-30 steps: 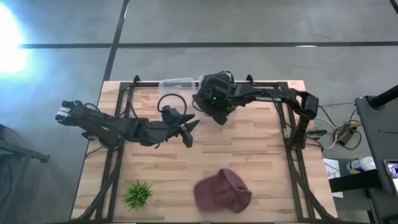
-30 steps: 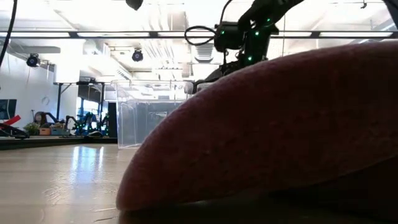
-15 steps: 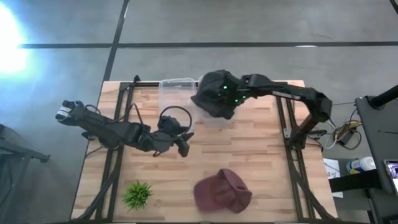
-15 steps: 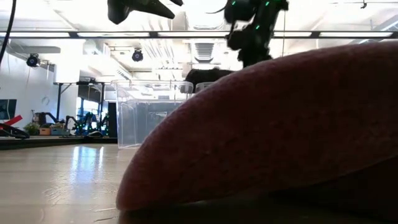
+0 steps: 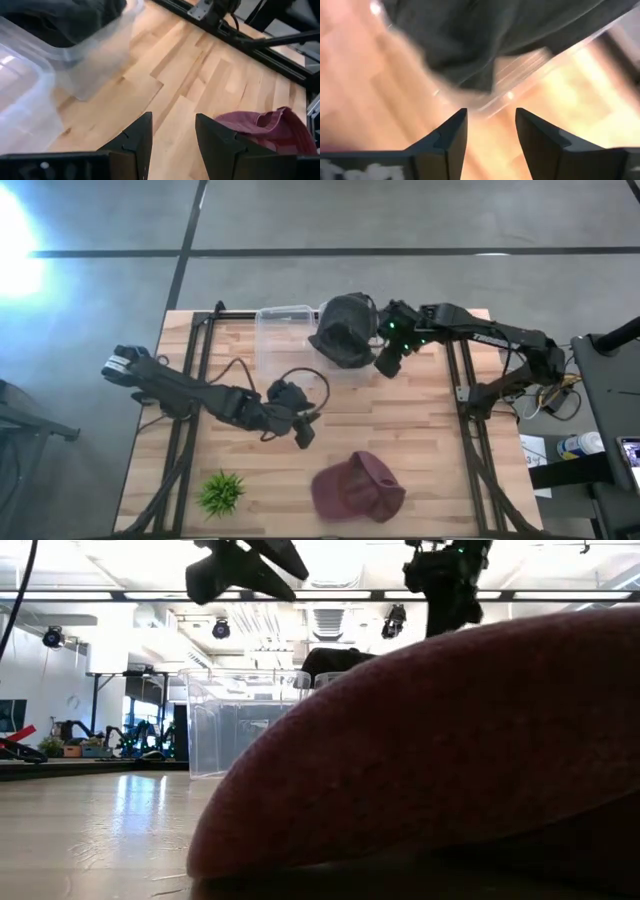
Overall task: Pick & Place hat
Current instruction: Put the red cap into the left transparent bin
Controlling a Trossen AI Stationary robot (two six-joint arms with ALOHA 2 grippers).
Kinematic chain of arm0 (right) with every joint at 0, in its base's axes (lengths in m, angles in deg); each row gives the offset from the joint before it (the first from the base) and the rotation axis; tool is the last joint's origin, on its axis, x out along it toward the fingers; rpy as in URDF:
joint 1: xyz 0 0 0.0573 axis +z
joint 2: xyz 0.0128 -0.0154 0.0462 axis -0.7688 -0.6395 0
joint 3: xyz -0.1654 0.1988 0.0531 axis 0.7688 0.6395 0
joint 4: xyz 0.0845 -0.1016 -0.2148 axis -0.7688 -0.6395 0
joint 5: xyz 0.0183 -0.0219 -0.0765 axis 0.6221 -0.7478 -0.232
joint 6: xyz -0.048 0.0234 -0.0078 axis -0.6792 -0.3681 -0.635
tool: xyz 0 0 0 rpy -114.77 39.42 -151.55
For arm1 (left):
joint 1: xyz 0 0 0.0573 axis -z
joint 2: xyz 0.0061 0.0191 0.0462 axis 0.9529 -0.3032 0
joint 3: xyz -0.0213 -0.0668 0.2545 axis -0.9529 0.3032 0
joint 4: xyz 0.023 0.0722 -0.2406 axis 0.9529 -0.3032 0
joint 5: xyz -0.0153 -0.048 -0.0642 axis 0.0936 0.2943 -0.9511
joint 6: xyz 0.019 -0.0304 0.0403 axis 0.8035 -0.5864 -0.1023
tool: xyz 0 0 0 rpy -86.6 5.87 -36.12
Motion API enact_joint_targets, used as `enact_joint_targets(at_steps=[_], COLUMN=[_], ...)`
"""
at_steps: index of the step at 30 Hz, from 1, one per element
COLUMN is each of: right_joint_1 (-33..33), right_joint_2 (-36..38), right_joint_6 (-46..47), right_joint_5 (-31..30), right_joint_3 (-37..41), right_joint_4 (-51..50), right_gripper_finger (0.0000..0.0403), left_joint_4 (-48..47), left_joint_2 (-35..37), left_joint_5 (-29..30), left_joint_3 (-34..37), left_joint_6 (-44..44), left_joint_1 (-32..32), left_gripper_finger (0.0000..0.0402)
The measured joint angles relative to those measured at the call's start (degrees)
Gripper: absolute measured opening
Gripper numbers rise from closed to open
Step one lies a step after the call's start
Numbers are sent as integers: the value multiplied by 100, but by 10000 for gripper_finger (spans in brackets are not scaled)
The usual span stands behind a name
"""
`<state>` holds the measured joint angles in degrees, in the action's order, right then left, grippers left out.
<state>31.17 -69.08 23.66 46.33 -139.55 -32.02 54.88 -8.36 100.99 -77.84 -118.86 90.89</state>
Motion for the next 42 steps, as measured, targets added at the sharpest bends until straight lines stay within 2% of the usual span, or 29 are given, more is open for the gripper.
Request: enact_joint_targets(at_steps=[2, 4, 6, 10, 14, 16, 20, 29, 37, 42], right_joint_1=[185, 477, 883, 1844, 2743, 3055, 3472, 3521, 3519, 3525], right_joint_2=[169, 352, 477, 725, 777, 746, 349, -899, -1878, -2229], right_joint_6=[126, 395, 767, 1579, 2183, 2205, 1511, -31, -511, -617], right_joint_5=[470, 1199, 1510, 1499, 1329, 1191, 967, 711, 762, 953], right_joint_3=[277, 615, 1038, 1905, 2568, 2685, 2737, 2081, 1117, 751], right_joint_4=[18, 40, 49, 272, 1356, 2105, 2945, 3112, 3046, 2603], right_gripper_finger=[171, 178, 182, 182, 181, 182, 185, 185, 185, 185], left_joint_4=[126, 388, 746, 1320, 1580, 1680, 1633, 1580, 1240, 1176], left_joint_2=[-208, -470, -772, -1360, -1798, -1961, -2151, -2125, -2125, -2125], left_joint_5=[-138, -421, -848, -1826, -2452, -2730, -3180, -3162, -2875, -2857], left_joint_3=[0, 0, 0, 0, -17, -24, -24, -24, -17, -13], left_joint_6=[0, 8, 84, 173, 155, 151, 30, -163, -67, -67], left_joint_1=[0, 0, 0, 32, 66, 91, 197, 476, 557, 564], left_gripper_finger=[145, 145, 145, 145, 145, 145, 145, 145, 145, 145])
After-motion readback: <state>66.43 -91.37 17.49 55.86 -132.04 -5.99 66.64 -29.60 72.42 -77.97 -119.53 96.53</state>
